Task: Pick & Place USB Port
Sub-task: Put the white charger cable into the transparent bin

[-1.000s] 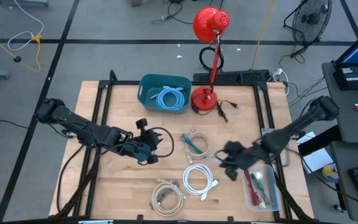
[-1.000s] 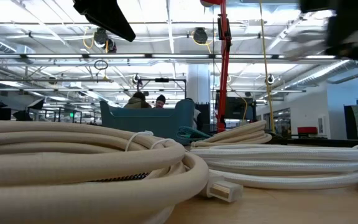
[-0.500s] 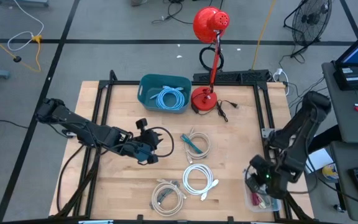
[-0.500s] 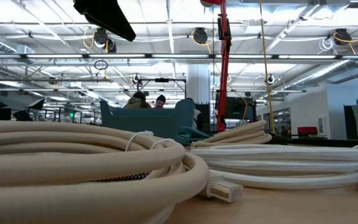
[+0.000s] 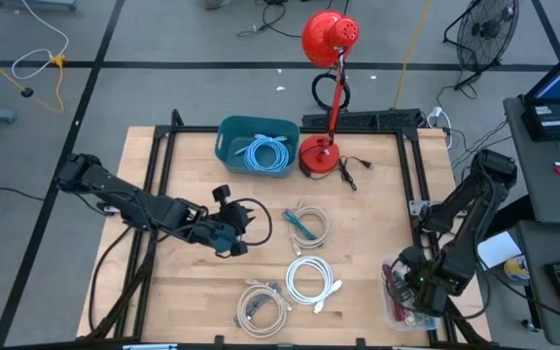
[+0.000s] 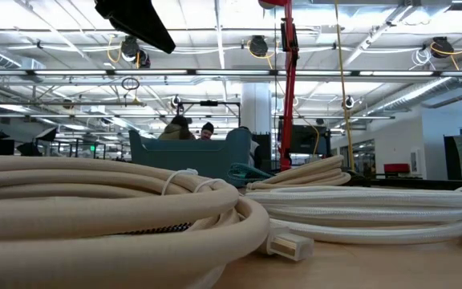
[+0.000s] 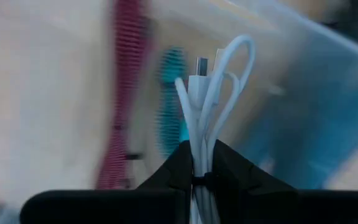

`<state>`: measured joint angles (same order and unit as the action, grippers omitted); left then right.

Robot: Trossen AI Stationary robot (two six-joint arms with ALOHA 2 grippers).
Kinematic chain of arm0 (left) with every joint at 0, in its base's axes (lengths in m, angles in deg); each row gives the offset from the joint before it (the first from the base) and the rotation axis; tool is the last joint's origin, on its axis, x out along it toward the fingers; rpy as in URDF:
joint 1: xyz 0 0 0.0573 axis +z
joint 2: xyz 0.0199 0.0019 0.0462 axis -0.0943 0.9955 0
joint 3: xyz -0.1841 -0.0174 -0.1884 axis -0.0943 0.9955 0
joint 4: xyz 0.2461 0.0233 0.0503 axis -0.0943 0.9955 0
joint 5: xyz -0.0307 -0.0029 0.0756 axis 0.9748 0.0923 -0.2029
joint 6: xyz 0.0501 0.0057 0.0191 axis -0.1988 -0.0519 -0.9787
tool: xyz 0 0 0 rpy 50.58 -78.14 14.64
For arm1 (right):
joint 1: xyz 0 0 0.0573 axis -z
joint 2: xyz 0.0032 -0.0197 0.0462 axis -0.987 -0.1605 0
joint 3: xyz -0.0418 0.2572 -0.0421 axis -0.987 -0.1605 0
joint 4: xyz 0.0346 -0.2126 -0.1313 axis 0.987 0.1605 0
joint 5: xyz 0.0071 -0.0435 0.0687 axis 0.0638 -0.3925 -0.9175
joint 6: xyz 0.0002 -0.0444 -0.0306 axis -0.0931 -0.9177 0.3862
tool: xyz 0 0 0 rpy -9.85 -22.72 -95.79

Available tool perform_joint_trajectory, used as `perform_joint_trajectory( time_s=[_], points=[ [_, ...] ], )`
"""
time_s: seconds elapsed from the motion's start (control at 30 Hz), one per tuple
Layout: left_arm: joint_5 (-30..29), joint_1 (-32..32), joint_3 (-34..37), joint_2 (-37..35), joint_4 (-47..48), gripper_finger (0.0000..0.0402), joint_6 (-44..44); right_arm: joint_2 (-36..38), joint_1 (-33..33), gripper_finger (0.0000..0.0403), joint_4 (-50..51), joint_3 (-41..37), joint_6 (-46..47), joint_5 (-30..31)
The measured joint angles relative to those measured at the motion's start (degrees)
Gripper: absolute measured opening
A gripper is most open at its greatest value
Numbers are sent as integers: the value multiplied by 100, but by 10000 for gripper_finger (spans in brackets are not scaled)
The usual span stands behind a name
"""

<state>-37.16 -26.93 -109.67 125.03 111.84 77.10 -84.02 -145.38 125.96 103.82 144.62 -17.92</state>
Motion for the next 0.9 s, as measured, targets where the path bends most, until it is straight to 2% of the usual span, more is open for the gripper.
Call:
perform_joint_trajectory(
  time_s=[0.2, 0.4, 0.63, 0.9],
  points=[
    [-2, 7, 0, 0, 0, 86, -46, -352, 54, 30, 284, 12, 43, -958],
    [-2, 7, -2, 0, 2, 86, -63, -419, 55, 30, 194, 22, 58, -1045],
    [-2, 7, -1, 0, -2, 85, -62, -423, 149, 66, 158, 9, -49, -1104],
    [-2, 7, 0, 1, -9, 86, -66, -427, 391, 83, 198, -2, -539, -1162]
  ],
)
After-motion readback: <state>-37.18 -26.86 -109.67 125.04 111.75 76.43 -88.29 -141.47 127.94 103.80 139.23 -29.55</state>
